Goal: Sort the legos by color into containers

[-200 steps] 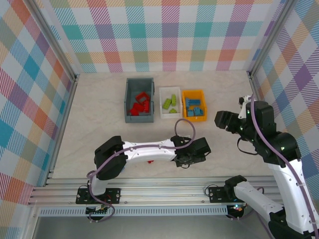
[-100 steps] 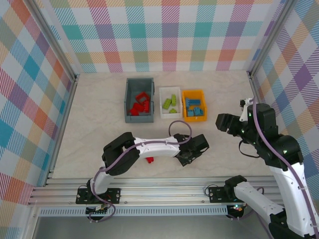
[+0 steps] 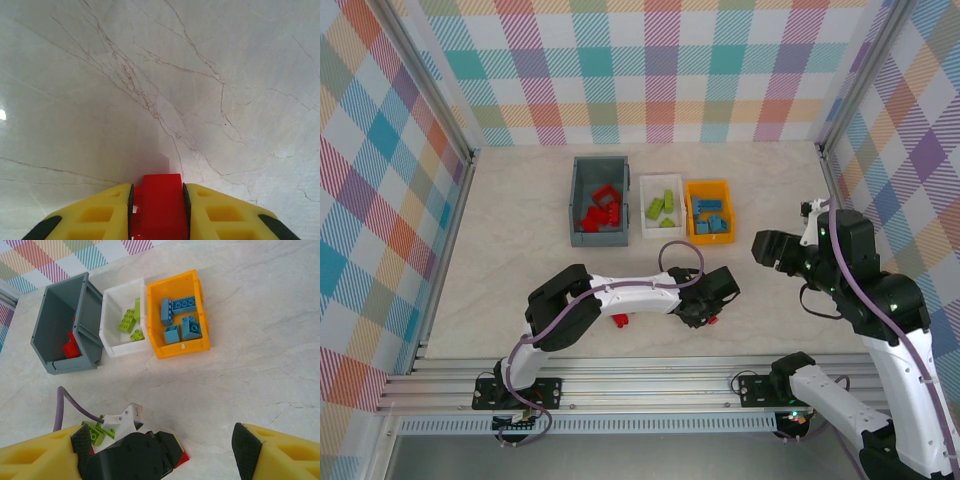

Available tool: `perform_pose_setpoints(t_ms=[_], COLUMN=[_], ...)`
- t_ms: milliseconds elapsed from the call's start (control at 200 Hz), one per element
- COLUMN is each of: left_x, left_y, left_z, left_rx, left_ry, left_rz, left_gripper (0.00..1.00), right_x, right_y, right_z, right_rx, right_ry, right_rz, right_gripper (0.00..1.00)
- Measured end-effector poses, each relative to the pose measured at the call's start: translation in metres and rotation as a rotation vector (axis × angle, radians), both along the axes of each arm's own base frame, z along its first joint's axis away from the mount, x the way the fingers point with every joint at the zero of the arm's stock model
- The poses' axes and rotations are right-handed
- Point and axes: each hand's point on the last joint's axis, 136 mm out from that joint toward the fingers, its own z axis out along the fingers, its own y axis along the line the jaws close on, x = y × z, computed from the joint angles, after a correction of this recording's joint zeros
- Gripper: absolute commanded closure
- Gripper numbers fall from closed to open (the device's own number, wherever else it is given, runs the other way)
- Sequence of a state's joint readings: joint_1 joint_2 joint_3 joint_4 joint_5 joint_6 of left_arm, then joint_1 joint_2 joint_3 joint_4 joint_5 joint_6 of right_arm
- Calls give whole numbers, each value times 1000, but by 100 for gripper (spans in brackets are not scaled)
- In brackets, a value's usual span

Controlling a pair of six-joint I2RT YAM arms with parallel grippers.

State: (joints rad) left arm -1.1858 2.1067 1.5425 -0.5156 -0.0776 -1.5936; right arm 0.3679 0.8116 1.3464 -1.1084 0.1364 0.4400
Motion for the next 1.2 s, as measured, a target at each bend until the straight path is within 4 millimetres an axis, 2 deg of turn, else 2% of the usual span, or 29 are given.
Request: perform_pose_setpoints(t_ms=[245, 340, 400, 470, 570, 660, 730, 835, 920, 1035, 1130, 1200], left_x=[6, 12, 20, 34, 68, 107, 136, 173, 204, 250, 282, 299], left_y=[6, 18, 31, 54, 95, 148, 192, 249, 276, 288, 289, 291], left_z=[5, 22, 39, 66, 113, 152, 167, 171, 169, 159, 144, 130], left_rx=[21, 31, 30, 29, 28, 47, 98, 223, 313, 410, 492, 543], left_ry=[-41, -78, -112, -161, -251, -336, -380, -401, -398, -391, -383, -366], left_rz=[-22, -29, -28, -10, 36, 107, 157, 185, 168, 113, 64, 38], left_gripper=[75, 76, 76, 76, 75, 75, 75, 75, 75, 76, 76, 76], right_x=[-3, -5, -8, -13, -20, -20, -17, -20, -23, -22, -18, -15], right_y=[2, 11, 26, 49, 76, 95, 111, 147, 182, 215, 229, 236], right_z=[-1, -1, 0, -1, -4, -12, -22, -41, -55, -70, -75, -74], right_rx=[5, 29, 71, 146, 238, 286, 297, 269, 223, 181, 160, 157], right_ry=[10, 13, 8, 12, 36, 71, 95, 137, 151, 137, 109, 86], right_rz=[16, 64, 142, 265, 408, 492, 547, 658, 736, 768, 756, 746], right_gripper=[24, 23, 23, 24, 25, 26, 26, 25, 26, 26, 26, 26])
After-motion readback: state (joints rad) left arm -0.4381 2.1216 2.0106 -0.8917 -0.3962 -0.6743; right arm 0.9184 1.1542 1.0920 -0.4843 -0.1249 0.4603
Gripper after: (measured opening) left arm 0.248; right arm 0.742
